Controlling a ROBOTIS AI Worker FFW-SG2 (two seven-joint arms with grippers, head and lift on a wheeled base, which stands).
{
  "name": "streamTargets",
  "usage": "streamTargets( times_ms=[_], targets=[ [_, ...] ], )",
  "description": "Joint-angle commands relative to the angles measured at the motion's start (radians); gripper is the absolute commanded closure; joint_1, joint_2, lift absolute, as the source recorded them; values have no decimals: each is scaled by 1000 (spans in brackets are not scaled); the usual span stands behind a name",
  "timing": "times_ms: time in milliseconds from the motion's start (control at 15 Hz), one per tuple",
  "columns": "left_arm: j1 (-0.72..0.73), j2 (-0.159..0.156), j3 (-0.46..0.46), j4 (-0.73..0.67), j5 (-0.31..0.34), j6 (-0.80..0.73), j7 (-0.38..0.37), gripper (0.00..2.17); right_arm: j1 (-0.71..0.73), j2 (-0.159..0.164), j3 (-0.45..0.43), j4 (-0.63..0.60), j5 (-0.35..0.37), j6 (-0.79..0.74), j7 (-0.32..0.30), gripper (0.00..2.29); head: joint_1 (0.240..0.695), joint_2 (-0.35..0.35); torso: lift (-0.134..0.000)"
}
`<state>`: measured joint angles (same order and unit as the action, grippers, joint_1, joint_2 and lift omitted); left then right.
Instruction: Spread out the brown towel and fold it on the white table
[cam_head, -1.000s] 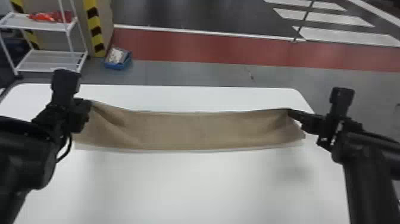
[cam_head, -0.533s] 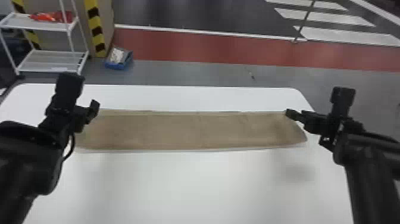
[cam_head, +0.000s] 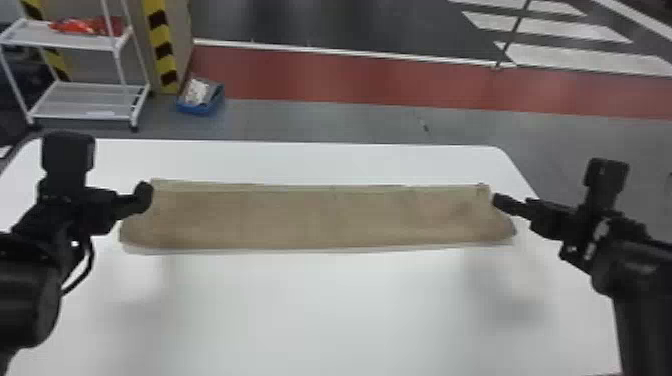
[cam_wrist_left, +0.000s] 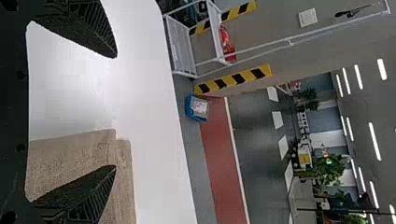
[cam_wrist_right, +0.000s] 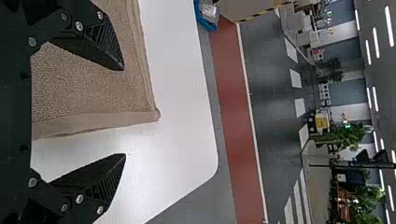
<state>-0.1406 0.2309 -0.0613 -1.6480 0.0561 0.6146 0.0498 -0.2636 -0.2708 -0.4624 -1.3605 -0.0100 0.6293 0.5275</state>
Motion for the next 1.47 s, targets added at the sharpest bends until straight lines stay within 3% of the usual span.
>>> streamTargets(
  times_ms=[0, 200, 400, 533, 800, 1400],
  targets=[
    [-70, 4, 0, 93, 45, -42, -7, 100, -23, 4, 8, 51, 7, -68, 16, 289, 695, -168, -124],
    [-154, -2, -8, 220, 54, -48, -45, 272, -74, 9, 44, 166, 31, -243, 6, 289, 695, -154, -124],
    [-195, -4, -9, 301, 64, -51, -61, 272, -109, 15, 73, 245, 56, -320, -18, 289, 695, -146, -124],
    [-217, -1, -9, 344, 57, -51, -79, 272, -151, 15, 116, 328, 97, -406, -73, 410, 694, -136, -124],
    [-214, 8, -9, 352, 48, -51, -85, 272, -250, 10, 169, 500, 193, -427, -167, 410, 694, -120, -124],
    [-186, 13, -15, 343, 47, -57, -88, 272, -255, -31, 165, 537, 189, -378, -195, 410, 695, -137, -124]
  ],
)
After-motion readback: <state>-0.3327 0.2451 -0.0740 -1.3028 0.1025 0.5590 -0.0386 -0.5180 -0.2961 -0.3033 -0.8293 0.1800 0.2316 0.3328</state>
